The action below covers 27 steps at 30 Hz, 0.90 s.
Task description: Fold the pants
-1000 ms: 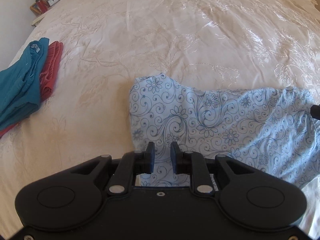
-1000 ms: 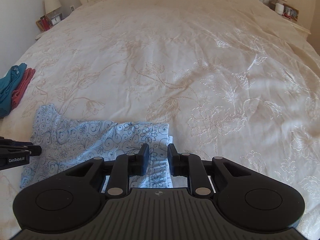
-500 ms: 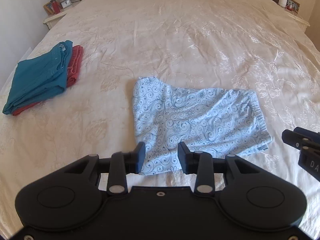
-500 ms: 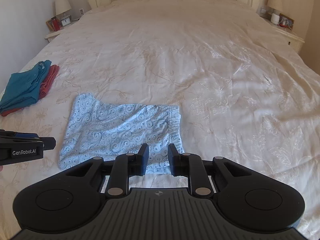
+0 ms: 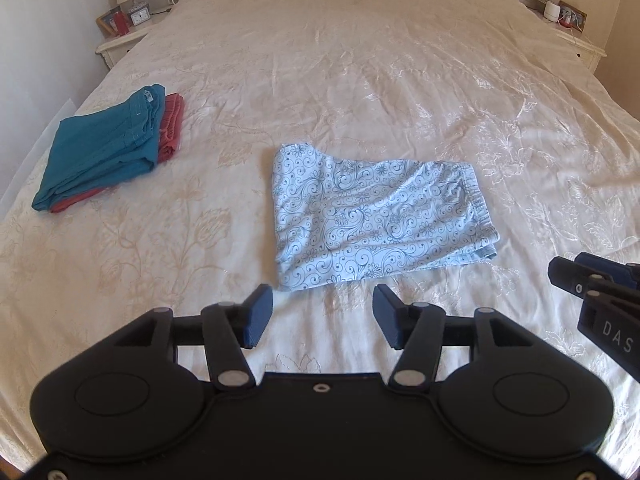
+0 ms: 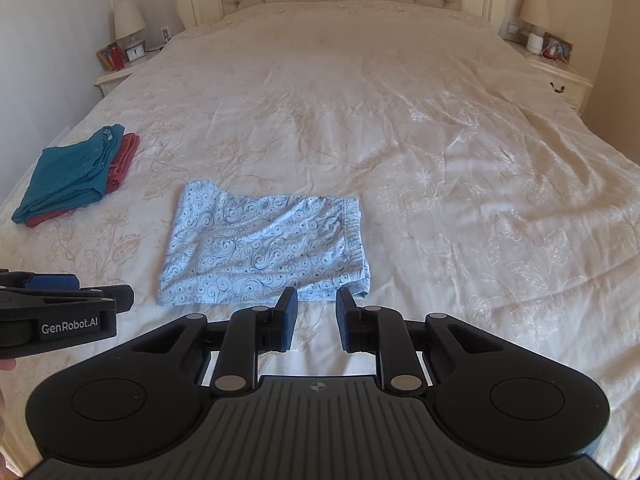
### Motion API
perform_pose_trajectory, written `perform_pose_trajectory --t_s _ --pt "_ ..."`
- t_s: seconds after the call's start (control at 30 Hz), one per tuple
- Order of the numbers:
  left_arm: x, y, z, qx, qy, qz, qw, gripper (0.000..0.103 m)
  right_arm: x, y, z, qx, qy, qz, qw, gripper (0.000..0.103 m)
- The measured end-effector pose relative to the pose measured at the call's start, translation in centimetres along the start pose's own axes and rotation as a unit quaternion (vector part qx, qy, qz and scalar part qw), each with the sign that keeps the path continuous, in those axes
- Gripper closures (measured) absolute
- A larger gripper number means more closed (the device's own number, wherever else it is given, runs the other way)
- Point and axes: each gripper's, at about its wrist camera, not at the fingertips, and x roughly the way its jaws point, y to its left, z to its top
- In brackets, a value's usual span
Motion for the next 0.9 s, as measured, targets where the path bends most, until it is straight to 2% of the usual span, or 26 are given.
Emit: perform_pose_trajectory --t_s 0.4,0.9 --pt "-2.2 -0.3 -1.4 0.006 -0.010 0.009 0.9999 0.042 -2.4 0.1 -1.3 0.003 -0.016 0.003 1.000 0.082" --pt "-2.7 -0.5 -2.2 0.005 0.002 0.007 1.0000 0.042 -2.9 0.4 -1.7 0.007 -0.014 0.012 1.000 0.082"
